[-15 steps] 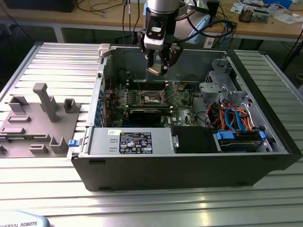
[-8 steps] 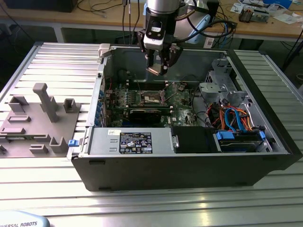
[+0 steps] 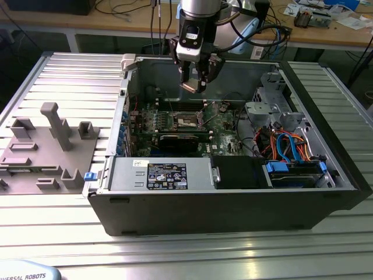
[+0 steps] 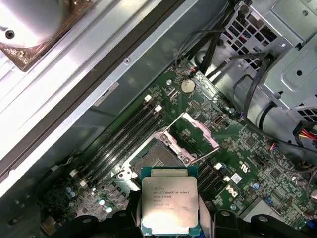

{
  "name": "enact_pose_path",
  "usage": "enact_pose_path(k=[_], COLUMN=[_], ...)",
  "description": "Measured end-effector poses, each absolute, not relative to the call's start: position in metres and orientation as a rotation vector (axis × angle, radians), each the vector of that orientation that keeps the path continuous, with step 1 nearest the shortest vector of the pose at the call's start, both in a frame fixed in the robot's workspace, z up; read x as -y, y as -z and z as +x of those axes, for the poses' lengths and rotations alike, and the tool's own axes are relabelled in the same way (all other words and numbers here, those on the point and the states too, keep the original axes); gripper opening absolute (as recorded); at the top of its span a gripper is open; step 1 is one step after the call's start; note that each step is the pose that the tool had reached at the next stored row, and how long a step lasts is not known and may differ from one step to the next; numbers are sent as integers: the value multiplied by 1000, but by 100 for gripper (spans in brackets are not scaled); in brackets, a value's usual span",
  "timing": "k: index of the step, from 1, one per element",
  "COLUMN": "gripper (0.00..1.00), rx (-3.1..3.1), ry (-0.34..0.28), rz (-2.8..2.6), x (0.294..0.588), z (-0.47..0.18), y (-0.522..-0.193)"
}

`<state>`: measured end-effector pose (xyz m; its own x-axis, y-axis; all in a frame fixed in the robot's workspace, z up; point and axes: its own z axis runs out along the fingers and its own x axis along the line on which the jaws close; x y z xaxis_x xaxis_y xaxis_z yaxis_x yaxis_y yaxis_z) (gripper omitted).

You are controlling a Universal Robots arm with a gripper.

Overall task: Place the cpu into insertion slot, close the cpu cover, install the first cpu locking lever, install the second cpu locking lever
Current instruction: 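Place the cpu into insertion slot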

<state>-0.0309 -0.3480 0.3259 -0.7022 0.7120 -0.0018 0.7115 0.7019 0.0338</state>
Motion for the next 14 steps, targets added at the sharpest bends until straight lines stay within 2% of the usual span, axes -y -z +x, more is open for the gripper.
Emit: enact_pose_path(k=[14], gripper=[54], rx=[-2874], ry=[-48], rz=[1230], x=[348], z=[-31], y=[-326])
